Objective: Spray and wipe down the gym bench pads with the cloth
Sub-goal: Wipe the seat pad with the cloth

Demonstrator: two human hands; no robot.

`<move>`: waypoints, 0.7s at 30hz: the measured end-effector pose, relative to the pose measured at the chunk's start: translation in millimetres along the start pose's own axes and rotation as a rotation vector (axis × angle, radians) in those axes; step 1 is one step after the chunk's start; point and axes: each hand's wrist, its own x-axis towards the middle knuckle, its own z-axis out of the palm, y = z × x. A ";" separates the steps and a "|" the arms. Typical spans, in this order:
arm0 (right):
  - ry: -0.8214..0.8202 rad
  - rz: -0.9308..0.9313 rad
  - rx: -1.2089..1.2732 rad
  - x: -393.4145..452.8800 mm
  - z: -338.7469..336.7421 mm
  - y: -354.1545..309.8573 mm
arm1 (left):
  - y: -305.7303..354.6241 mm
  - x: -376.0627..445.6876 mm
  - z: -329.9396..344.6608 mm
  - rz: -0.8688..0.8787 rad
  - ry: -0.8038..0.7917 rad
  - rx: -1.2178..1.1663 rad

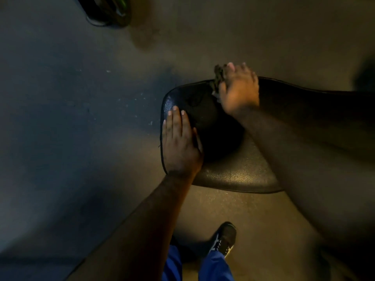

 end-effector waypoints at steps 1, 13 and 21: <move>0.011 0.027 0.008 -9.0 5.2 -11.2 | -0.2 -0.5 -1.0 0.003 -0.020 0.008; -0.038 -0.413 0.019 -85.8 29.3 -14.7 | -14.2 -30.0 -9.1 0.073 -0.075 -0.062; -0.018 -0.249 0.006 -145.1 34.4 -11.0 | -12.1 -25.0 -16.9 0.058 -0.152 -0.055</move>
